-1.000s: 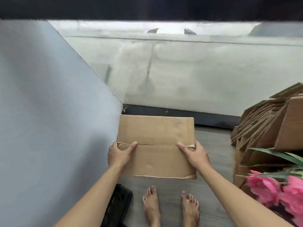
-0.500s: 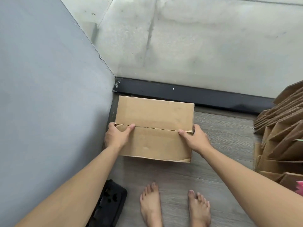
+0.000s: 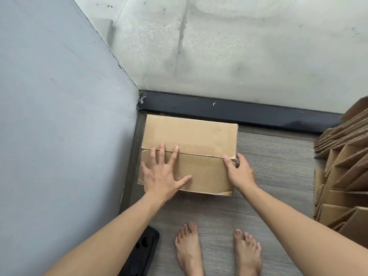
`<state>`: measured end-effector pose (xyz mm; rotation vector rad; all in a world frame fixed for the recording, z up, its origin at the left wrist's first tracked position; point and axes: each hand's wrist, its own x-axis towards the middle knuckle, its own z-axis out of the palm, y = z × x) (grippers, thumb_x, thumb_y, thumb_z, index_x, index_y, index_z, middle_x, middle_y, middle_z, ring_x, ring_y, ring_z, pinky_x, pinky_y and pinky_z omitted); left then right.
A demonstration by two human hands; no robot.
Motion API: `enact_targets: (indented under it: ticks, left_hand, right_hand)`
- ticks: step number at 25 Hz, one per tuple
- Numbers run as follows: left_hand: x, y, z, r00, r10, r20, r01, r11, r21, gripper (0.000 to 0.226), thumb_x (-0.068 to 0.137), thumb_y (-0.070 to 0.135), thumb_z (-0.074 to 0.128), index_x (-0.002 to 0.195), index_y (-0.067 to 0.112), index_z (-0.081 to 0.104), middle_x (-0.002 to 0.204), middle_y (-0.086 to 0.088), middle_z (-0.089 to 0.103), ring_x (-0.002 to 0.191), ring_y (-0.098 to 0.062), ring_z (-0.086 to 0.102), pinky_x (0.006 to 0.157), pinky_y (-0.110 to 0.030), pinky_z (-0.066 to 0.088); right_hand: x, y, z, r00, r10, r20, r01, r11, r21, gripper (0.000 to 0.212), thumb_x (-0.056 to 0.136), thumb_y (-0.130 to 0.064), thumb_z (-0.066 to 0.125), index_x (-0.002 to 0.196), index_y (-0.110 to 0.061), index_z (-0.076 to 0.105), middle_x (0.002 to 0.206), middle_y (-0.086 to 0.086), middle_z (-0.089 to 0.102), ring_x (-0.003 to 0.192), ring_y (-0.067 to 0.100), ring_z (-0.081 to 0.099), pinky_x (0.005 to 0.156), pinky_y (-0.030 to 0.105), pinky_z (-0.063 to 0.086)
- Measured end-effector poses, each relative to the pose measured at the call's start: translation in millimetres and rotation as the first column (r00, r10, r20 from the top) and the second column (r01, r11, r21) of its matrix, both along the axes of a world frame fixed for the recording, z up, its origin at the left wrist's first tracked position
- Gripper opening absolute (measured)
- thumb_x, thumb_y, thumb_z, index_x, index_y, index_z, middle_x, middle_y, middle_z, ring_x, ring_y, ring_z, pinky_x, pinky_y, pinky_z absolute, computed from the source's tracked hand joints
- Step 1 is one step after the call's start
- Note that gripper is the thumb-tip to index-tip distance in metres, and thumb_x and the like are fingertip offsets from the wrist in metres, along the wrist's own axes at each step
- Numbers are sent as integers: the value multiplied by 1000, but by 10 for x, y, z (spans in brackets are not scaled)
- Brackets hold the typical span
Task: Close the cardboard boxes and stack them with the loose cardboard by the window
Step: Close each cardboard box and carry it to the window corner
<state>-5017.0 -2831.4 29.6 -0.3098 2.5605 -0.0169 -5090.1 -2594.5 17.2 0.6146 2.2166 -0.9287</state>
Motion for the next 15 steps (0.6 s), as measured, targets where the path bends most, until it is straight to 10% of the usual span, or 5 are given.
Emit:
enact_targets:
  ticks: [15]
  left_hand:
    - [-237, -599, 154, 999, -27, 27, 30, 995, -92, 99, 77, 92, 22, 157, 41, -7, 168, -5, -4, 152, -32, 8, 109, -62, 31]
  right_hand:
    - [-252, -477, 260, 980, 193, 47, -197, 975, 99, 66, 98, -59, 43, 153, -25, 32, 145, 10, 53, 134, 33, 45, 105, 42, 37]
